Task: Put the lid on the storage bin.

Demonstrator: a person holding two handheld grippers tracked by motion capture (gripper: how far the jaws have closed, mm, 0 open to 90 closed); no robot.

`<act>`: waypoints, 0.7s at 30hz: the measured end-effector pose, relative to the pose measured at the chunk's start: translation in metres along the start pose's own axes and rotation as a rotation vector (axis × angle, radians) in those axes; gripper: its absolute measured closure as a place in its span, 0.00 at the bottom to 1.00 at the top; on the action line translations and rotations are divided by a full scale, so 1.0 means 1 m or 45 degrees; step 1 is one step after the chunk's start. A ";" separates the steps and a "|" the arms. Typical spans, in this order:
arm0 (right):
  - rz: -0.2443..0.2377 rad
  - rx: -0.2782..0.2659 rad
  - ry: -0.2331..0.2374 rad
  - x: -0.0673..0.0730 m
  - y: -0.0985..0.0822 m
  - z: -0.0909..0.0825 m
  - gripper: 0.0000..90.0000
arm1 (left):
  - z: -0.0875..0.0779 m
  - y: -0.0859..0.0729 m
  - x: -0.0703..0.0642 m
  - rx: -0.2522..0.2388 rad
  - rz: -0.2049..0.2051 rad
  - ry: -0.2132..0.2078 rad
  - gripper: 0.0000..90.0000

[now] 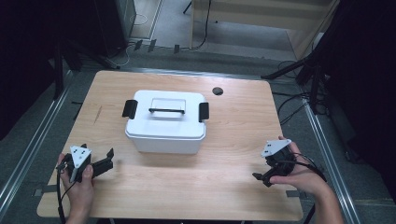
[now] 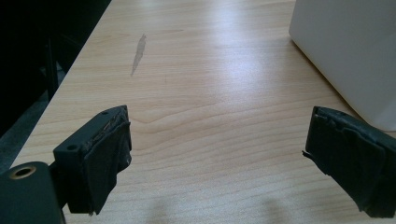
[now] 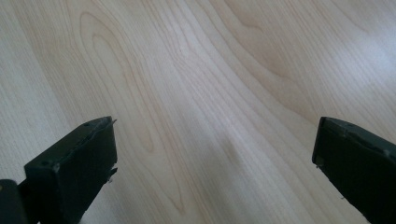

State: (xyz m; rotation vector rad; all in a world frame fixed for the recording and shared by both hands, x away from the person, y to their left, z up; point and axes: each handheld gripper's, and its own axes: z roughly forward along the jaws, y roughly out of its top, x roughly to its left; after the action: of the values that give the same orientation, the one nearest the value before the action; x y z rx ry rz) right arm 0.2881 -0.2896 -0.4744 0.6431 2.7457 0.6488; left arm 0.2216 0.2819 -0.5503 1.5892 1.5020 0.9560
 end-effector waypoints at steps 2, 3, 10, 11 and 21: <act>0.009 -0.014 0.000 0.004 -0.005 0.001 0.00 | 0.000 0.000 0.000 -0.001 0.000 0.002 0.08; 0.012 -0.020 -0.004 0.006 -0.007 0.001 0.00 | 0.000 0.000 0.000 -0.001 0.001 0.002 0.08; 0.041 -0.066 -0.023 0.017 -0.021 0.006 0.00 | 0.000 0.000 -0.001 0.002 0.004 0.004 0.08; 0.048 -0.073 -0.020 0.018 -0.023 0.006 0.00 | 0.000 0.000 -0.001 0.005 0.005 0.004 0.08; 0.106 -0.163 -0.059 0.025 -0.045 0.016 0.00 | 0.000 0.000 -0.002 0.001 0.012 0.015 0.08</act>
State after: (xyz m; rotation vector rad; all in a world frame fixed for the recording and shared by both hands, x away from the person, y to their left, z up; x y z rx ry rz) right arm 0.2554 -0.3084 -0.5132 0.7358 2.6208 0.8106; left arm 0.2213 0.2802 -0.5504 1.5951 1.5039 0.9719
